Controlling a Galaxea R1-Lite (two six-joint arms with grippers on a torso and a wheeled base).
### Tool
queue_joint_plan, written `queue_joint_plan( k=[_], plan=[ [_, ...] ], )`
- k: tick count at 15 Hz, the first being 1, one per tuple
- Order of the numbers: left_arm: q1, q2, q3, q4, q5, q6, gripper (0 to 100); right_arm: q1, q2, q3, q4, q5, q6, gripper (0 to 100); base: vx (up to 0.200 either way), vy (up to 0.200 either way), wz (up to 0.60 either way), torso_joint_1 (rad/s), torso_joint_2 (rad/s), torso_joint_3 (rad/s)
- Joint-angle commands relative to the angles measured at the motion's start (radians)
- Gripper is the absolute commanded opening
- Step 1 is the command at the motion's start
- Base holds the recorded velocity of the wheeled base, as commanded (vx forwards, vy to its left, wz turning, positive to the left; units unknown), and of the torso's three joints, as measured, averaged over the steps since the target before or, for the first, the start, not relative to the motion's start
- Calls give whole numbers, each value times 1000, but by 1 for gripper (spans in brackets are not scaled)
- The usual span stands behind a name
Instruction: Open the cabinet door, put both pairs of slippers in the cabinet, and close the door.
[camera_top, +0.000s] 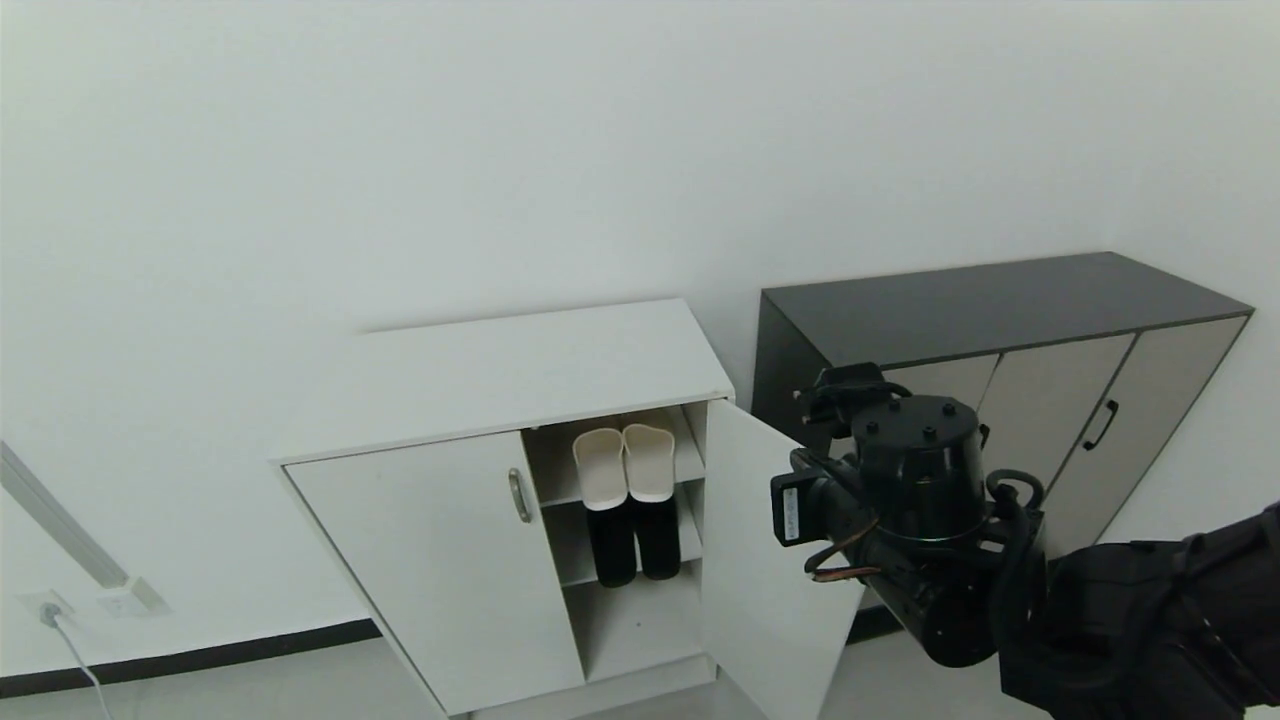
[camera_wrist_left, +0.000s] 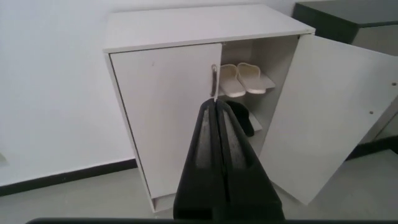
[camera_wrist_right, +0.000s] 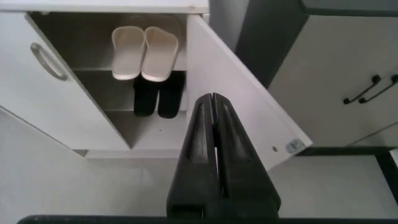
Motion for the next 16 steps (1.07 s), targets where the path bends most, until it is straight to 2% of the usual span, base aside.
queue_joint_plan(
  k=[1,4,10,13,16],
  plan=[
    [0,1,0,0,1,-1,0,-6,10,1,-3,0,-1,0,0,0,0,0,0,0],
    [0,1,0,0,1,-1,0,-20,7,13,-3,0,-1,0,0,0,0,0,0,0],
    [0,1,0,0,1,-1,0,-31,17,18,-7,3,-5,0,-200,0,0,0,7,3],
    [0,1,0,0,1,2,0,-37,42,13,-26,1,-18,0,0,0,0,0,0,0],
    [0,1,0,0,1,2,0,-86,96,-41,-66,11,-27,0,0,0,0,0,0,0]
  ],
)
